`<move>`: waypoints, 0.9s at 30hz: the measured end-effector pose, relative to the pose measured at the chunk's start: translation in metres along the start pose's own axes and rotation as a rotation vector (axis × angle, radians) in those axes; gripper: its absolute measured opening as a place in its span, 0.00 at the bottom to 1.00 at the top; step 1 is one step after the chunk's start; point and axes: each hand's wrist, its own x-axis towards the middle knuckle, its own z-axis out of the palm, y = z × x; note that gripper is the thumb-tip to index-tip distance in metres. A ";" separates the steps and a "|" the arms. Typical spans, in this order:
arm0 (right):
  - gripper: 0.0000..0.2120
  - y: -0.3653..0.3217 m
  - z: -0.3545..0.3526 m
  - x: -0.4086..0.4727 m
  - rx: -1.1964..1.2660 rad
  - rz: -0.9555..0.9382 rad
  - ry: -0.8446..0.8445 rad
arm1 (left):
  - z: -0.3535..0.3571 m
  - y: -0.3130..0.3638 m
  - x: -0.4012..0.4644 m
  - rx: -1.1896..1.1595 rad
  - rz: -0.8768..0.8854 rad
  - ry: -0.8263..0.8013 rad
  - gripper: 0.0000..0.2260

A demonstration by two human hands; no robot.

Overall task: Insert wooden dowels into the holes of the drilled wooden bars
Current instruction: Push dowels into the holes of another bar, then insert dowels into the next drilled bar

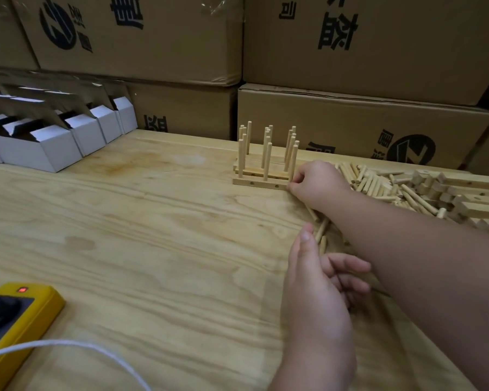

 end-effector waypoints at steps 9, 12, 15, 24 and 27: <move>0.10 -0.008 0.000 0.006 -0.060 0.039 0.003 | 0.002 0.003 -0.003 0.005 -0.006 0.012 0.16; 0.10 -0.009 -0.004 0.001 -0.043 0.038 0.017 | 0.002 0.003 -0.003 0.003 0.009 0.016 0.17; 0.11 -0.006 -0.011 -0.015 0.049 0.027 0.056 | 0.003 0.003 -0.004 -0.015 0.027 0.027 0.18; 0.11 0.032 -0.073 -0.154 0.303 -0.016 0.286 | 0.006 0.002 -0.006 0.023 0.072 0.025 0.15; 0.13 0.053 -0.090 -0.217 0.345 0.078 0.336 | 0.008 0.001 -0.007 0.027 0.097 0.026 0.13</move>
